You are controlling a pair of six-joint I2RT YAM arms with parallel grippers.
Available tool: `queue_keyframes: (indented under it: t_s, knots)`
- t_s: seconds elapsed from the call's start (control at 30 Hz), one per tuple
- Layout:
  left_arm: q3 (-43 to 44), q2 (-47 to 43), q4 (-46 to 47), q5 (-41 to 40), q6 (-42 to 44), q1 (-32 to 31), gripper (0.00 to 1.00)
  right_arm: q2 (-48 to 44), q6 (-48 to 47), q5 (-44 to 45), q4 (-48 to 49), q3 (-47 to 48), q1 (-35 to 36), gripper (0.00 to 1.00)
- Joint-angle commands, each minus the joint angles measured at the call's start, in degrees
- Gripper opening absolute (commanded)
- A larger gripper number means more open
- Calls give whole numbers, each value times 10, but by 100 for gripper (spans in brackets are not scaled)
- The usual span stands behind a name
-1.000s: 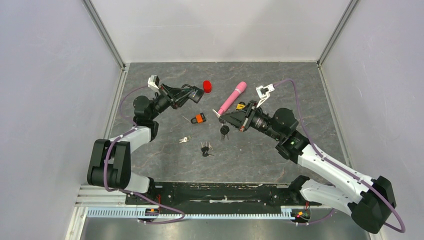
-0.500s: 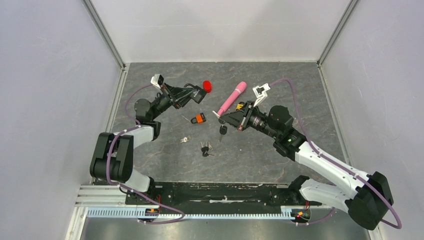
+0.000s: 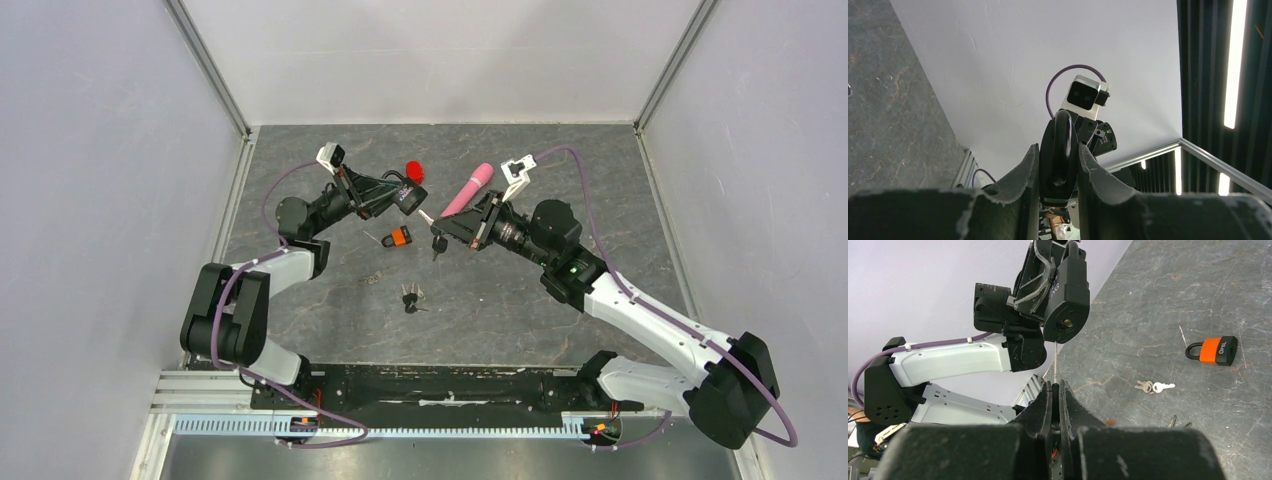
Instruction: Unlock with the key
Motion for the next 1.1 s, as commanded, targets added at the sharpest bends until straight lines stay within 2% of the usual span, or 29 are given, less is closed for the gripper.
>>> queue_keyframes:
  t_s: [0.0, 1.07]
  knots:
    - [29, -17, 64, -2, -29, -5, 2, 0, 8, 14, 17, 30, -1, 0]
    - [46, -19, 64, 21, -22, -24, 2, 8, 16, 19, 28, 34, -8, 0]
